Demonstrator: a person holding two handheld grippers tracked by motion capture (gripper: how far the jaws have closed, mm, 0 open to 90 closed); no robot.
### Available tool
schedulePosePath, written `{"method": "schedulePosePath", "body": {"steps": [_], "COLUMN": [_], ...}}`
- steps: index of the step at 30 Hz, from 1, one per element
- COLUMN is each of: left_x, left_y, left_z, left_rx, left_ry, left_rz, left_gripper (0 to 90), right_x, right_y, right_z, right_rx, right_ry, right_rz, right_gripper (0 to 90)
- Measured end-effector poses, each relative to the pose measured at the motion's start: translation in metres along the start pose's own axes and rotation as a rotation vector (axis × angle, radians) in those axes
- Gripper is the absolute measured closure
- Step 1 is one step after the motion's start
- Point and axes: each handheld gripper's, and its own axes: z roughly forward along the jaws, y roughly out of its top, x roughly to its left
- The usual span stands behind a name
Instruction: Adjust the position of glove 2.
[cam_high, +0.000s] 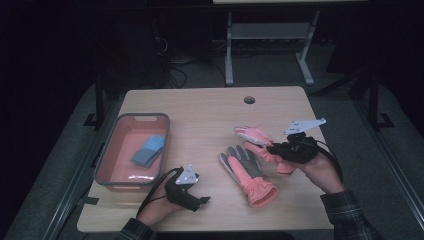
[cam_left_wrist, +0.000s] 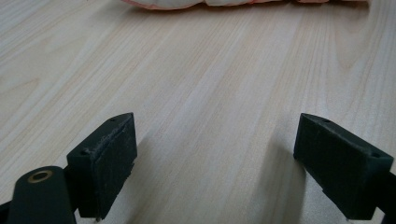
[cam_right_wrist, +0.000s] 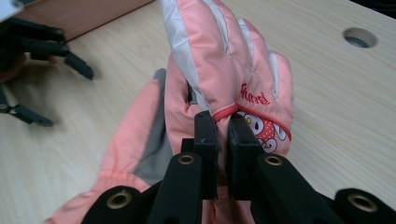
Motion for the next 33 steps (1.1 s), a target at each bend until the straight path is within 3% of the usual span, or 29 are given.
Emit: {"method": "schedulePosePath", "body": {"steps": [9, 13, 20, 27, 30, 33], "left_x": [0.0, 0.0, 0.0, 0.0, 0.0, 0.0], "left_y": [0.0, 0.0, 0.0, 0.0, 0.003, 0.006], "left_z": [0.0, 0.0, 0.0, 0.0, 0.0, -0.003], "left_rx": [0.0, 0.001, 0.001, -0.001, 0.019, 0.03], "left_ry": [-0.002, 0.0, 0.0, -0.004, 0.009, 0.023], "left_rz": [-0.004, 0.001, 0.001, -0.004, -0.009, -0.027], "left_gripper": [12.6, 12.6, 12.6, 12.5, 13.7, 25.1], "right_x": [0.032, 0.04, 0.053, 0.052, 0.047, 0.039], "right_y": [0.013, 0.014, 0.013, 0.016, 0.017, 0.014], "right_z": [0.023, 0.038, 0.056, 0.047, 0.037, 0.026], "right_rx": [0.044, 0.077, 0.113, 0.059, 0.017, -0.008], "right_ry": [0.027, 0.018, 0.046, 0.12, 0.116, 0.098], "right_rz": [-0.07, -0.094, -0.119, -0.096, -0.094, -0.081], "right_gripper": [84.3, 83.7, 77.2, 55.7, 56.5, 65.0]}}
